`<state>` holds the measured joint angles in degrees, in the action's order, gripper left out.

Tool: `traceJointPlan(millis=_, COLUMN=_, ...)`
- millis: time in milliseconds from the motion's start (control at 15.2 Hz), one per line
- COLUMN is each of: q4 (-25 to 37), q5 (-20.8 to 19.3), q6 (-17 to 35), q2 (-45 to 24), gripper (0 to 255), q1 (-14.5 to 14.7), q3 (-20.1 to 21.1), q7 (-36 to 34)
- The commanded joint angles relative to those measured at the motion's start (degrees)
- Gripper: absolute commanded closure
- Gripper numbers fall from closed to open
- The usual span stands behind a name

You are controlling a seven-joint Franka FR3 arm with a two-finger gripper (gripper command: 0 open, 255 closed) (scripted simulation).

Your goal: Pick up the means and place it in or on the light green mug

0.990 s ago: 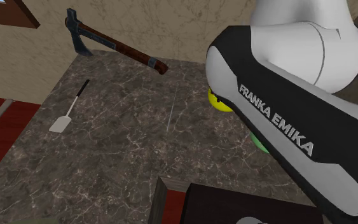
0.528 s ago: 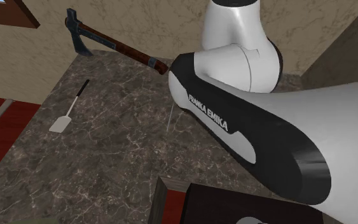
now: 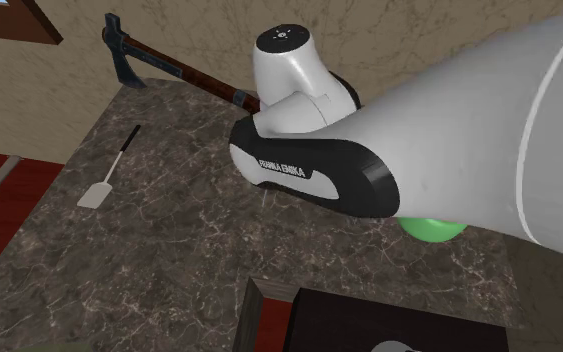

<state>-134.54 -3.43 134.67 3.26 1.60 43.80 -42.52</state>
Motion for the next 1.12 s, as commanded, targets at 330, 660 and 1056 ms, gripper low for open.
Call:
traceJointPlan(millis=330, q4=8.17, q5=-16.32, q6=1.21, q2=-15.62, gripper=0, q1=4.03, q3=0.06, q7=-15.23)
traceJointPlan(millis=660, q4=7.83, q5=-20.44, q6=3.84, q2=-19.13, gripper=0, q1=5.44, q3=-1.94, q7=-17.99)
traceJointPlan(millis=1056, q4=7.8, q5=-21.74, q6=4.64, q2=-20.24, gripper=0, q1=5.95, q3=-2.67, q7=-18.85)
